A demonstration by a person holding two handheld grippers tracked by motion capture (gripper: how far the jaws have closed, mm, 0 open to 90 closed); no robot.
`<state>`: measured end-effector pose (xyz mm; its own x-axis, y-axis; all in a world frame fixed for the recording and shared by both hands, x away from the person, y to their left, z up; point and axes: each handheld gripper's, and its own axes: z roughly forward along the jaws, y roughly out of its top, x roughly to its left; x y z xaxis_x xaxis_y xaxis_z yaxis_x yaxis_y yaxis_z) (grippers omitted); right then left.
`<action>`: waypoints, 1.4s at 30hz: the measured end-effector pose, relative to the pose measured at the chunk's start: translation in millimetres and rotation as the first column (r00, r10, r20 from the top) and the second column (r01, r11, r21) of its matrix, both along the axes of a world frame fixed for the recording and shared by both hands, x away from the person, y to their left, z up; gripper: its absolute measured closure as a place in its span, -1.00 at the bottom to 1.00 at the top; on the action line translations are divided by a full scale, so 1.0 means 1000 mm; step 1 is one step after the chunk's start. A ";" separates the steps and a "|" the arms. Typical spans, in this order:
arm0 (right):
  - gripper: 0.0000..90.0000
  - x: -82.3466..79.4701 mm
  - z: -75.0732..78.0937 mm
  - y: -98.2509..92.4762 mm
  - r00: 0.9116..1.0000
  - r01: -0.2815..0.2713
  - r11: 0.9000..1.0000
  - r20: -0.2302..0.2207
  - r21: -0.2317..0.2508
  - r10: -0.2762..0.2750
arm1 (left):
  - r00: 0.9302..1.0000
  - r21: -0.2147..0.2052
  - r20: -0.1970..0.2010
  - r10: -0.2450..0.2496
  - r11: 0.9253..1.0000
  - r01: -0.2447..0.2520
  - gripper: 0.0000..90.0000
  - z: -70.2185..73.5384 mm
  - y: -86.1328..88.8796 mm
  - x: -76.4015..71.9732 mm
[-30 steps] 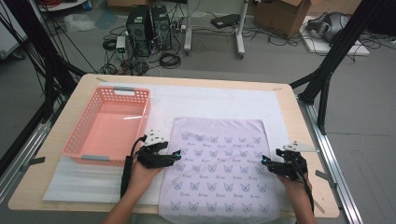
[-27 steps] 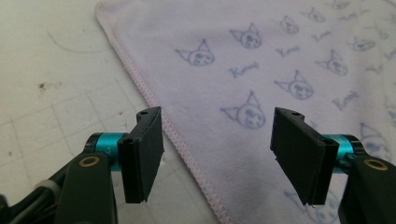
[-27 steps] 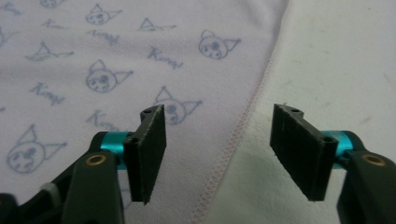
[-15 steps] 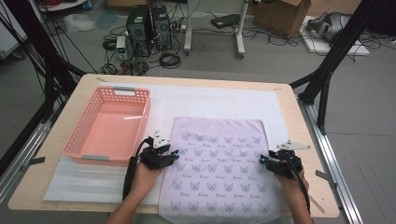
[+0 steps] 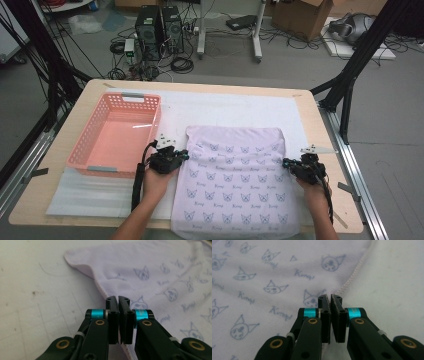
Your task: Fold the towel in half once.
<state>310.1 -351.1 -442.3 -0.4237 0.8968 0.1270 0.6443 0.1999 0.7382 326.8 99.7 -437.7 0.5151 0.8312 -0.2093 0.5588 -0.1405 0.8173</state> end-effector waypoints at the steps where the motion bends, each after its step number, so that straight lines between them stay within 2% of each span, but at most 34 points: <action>1: 0.93 0.002 0.002 -0.001 1.000 0.010 1.000 0.006 0.007 -0.010 | 1.000 -0.002 0.003 0.006 1.000 -0.006 0.94 0.003 0.000 0.004; 2: 0.93 0.005 0.005 -0.004 1.000 0.023 1.000 0.020 0.019 -0.023 | 1.000 -0.001 0.017 0.025 1.000 -0.025 0.95 0.006 -0.001 0.007; 5: 0.93 0.014 0.016 -0.014 0.997 0.062 0.997 0.043 0.047 -0.064 | 0.999 -0.040 0.015 0.046 0.998 -0.045 0.95 0.015 -0.002 0.019; 7: 0.93 0.020 0.024 -0.017 0.996 0.065 0.996 0.056 0.060 -0.069 | 0.999 -0.028 0.027 0.046 0.999 -0.045 0.95 0.019 -0.006 0.023; 11: 0.93 0.030 0.028 -0.014 0.997 0.060 0.998 0.037 0.030 -0.061 | 0.998 -0.039 0.022 0.065 0.997 -0.064 0.95 0.017 -0.008 0.028; 14: 0.93 0.033 0.025 -0.015 0.998 0.061 0.997 0.026 0.038 -0.062 | 0.996 -0.068 0.010 0.090 0.994 -0.089 0.95 0.016 -0.002 0.032; 18: 0.93 0.033 0.031 -0.017 0.992 0.079 0.994 0.089 0.079 -0.086 | 0.994 -0.076 0.031 0.101 0.992 -0.098 0.95 0.025 -0.003 0.037; 20: 0.93 0.033 0.033 -0.019 0.989 0.093 0.991 0.105 0.101 -0.103 | 0.993 -0.098 0.048 0.109 0.990 -0.104 0.95 0.030 -0.004 0.039; 22: 0.93 0.033 0.034 -0.020 0.988 0.098 0.988 0.111 0.118 -0.112 | 0.993 -0.095 0.049 0.106 0.990 -0.101 0.95 0.034 -0.004 0.040; 24: 0.92 0.031 0.035 -0.020 0.988 0.092 0.989 0.115 0.113 -0.105 | 0.995 -0.087 0.049 0.091 0.992 -0.087 0.95 0.034 -0.005 0.037; 28: 0.92 0.021 0.034 -0.022 0.991 0.060 0.986 0.110 0.153 -0.077 | 0.998 -0.083 0.050 0.049 0.996 -0.045 0.95 0.035 -0.003 0.024; 29: 0.92 0.017 0.033 -0.023 0.991 0.054 0.986 0.110 0.157 -0.071 | 0.997 -0.047 0.062 0.041 0.998 -0.038 0.95 0.035 -0.003 0.019; 30: 0.92 0.012 0.032 -0.024 0.992 0.045 0.985 0.111 0.164 -0.064 | 0.997 -0.036 0.065 0.032 0.999 -0.029 0.95 0.034 -0.002 0.015; 36: 0.91 -0.012 0.027 -0.028 0.994 0.009 0.983 0.108 0.186 -0.029 | 0.998 -0.058 0.059 0.000 0.998 0.003 0.95 0.032 0.005 -0.008; 39: 0.91 -0.028 0.025 -0.027 0.994 -0.011 0.981 0.108 0.196 -0.010 | 0.999 -0.072 0.051 -0.014 0.997 0.018 0.95 0.027 0.009 -0.022; 42: 0.91 -0.041 0.024 -0.026 0.995 -0.032 0.983 0.098 0.180 0.015 | 0.999 -0.074 0.037 -0.035 0.997 0.038 0.95 0.020 0.012 -0.035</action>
